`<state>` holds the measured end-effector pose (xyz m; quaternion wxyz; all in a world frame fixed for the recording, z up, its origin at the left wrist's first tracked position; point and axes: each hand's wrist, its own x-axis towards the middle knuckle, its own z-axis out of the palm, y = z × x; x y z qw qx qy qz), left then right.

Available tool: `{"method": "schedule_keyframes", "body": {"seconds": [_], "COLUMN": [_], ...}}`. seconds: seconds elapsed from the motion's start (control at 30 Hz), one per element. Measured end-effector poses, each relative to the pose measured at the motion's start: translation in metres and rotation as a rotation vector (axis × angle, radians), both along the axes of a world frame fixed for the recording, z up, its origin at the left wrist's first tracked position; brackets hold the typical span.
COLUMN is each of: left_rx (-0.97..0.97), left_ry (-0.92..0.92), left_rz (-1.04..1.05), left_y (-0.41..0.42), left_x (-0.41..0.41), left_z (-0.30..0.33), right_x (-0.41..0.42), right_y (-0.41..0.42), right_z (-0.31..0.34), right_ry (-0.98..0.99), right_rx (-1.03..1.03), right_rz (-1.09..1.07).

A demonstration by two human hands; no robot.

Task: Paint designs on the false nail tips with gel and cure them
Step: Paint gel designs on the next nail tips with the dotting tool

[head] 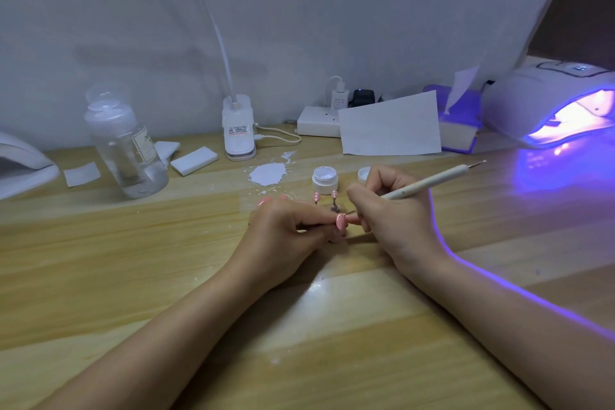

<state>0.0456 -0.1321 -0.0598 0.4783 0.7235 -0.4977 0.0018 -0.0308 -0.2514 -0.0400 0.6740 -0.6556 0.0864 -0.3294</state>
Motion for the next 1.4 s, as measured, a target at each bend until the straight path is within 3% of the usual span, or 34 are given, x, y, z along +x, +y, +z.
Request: {"method": "schedule_keyframes", "body": {"seconds": [1.4], "left_rx": [0.026], "left_ry": [0.046], "left_rz": [0.007], "left_y": [0.0002], "left_x": [0.0013], "left_z": [-0.0015], "right_x": [0.0017], "right_y": [0.0007], "right_z": [-0.0017], "right_ry": [0.026], "right_rx": [-0.022], "right_rz": [0.011]}}
